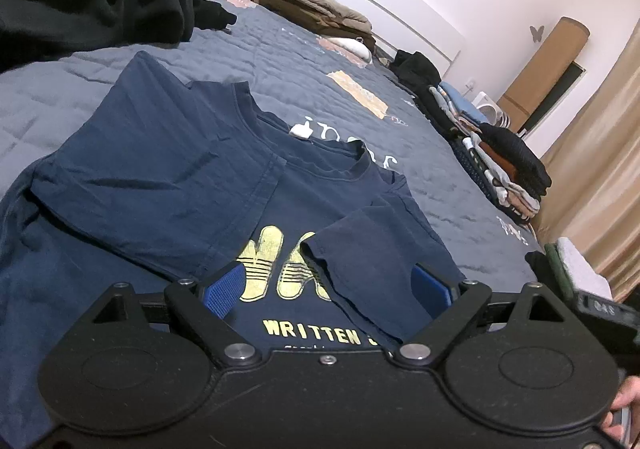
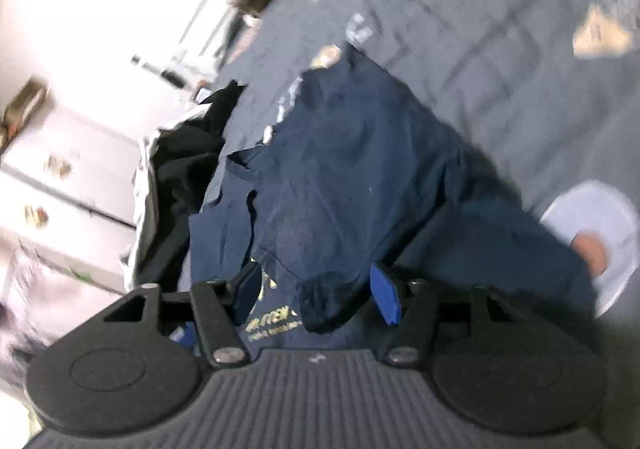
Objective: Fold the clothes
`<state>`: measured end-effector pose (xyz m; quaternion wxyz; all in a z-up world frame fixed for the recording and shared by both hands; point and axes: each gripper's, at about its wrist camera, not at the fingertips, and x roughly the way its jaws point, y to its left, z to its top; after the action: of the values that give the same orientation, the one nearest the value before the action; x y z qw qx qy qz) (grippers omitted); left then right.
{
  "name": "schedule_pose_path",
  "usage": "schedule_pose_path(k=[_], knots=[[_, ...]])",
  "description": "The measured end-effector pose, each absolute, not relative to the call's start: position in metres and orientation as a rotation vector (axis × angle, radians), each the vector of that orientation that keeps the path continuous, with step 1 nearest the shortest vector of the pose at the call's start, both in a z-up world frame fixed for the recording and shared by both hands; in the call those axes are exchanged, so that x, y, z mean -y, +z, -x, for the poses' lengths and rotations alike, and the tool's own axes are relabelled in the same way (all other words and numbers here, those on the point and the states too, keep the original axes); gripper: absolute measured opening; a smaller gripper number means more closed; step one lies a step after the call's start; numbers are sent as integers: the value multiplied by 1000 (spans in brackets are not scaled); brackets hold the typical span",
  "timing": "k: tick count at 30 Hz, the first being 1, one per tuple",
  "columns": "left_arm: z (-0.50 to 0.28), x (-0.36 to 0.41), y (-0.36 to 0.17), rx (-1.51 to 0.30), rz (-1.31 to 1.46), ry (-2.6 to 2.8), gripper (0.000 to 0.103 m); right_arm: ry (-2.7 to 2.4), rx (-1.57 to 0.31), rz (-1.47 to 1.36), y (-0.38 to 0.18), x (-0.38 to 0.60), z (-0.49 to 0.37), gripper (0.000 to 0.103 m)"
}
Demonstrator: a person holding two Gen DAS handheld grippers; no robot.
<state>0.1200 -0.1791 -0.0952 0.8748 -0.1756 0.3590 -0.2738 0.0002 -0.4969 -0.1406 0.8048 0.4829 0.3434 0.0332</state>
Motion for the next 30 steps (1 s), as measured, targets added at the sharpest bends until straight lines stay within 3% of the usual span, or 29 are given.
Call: schedule_pose_path(k=[10,23,30], knots=[[-123,177,-98,-760,375,-564,89,113,-824,-1475,-185,504,-14,60],[-121,179,-97,-753,360,-570,89,58,-629,-1577,-172,508,-14,73],[-120,178,-96,-750,362,-574,89,0,-722,-1393,-172,510,-34,76]])
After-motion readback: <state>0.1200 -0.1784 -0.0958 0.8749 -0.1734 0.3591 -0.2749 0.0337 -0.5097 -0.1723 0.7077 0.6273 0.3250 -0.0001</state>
